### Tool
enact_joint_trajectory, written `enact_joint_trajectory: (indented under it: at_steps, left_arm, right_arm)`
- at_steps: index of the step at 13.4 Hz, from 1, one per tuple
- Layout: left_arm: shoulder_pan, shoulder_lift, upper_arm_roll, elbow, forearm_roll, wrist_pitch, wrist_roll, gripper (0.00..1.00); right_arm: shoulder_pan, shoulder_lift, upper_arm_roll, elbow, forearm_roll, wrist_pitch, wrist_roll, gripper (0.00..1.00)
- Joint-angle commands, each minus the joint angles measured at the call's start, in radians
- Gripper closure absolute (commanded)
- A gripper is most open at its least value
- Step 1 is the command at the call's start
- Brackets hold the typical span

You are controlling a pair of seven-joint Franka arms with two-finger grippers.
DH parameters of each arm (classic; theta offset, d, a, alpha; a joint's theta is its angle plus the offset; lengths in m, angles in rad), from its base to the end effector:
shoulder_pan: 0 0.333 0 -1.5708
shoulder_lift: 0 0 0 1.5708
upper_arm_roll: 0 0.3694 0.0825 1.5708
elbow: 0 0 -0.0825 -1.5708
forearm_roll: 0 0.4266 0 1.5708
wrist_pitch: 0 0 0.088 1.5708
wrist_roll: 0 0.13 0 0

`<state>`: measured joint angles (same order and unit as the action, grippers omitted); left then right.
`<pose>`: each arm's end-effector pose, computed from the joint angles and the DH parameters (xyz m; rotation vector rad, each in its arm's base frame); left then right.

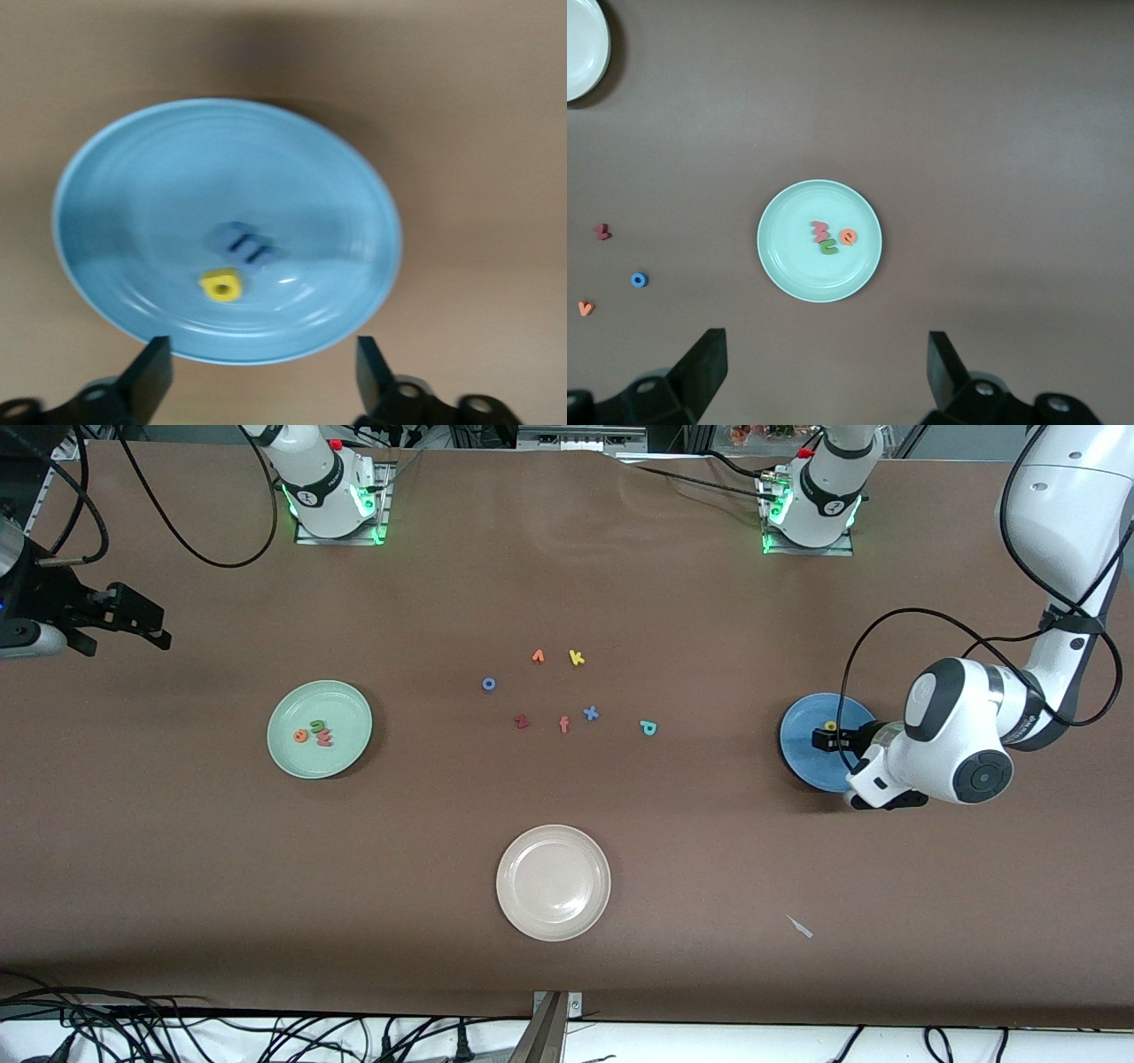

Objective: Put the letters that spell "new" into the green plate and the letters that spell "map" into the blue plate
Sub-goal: 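Move the left gripper over the cyan p among the letters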

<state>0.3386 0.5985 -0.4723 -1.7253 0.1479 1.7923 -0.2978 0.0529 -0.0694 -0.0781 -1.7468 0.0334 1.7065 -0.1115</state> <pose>0.6589 -0.0489 0.2381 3.0135 0.1612 -0.7368 0.5813 -0.0122 0.6164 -3.1021 -0.1278 -0.0488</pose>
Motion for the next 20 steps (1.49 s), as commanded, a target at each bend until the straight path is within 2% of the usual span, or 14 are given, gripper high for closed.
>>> enact_joint_trajectory:
  at_steps: [1,3,5,10,12,15,20]
  left_arm:
    - [-0.015,-0.014,-0.070,0.006,-0.025,-0.005,-0.156,0.00]
    - [-0.019,-0.014,-0.132,0.006,-0.037,-0.004,-0.268,0.00]
    - [-0.030,-0.006,-0.176,0.004,-0.037,0.060,-0.372,0.00]
    - [-0.124,0.055,-0.175,-0.005,-0.034,0.200,-0.539,0.01]
    - [-0.164,0.073,-0.169,-0.010,-0.025,0.248,-0.590,0.01]
    - [-0.187,0.095,-0.166,-0.013,-0.019,0.288,-0.633,0.01]
    - [-0.205,0.102,-0.164,-0.033,-0.019,0.334,-0.664,0.01]
  right_arm:
    - [-0.022,0.025,0.011,0.059,0.000,-0.071,0.012,0.00]
    - [-0.024,0.034,0.009,0.064,0.000,-0.081,0.013,0.00]
    - [-0.025,0.036,0.008,0.064,0.002,-0.081,0.016,0.00]
    - [-0.027,0.053,0.006,0.075,0.005,-0.076,0.025,0.00]
    - [-0.044,0.054,-0.021,0.075,0.005,-0.079,0.012,0.00]
    - [-0.048,0.063,-0.046,0.078,0.011,-0.079,0.012,0.00]
    - [-0.041,0.062,-0.042,0.079,0.005,-0.074,0.013,0.00]
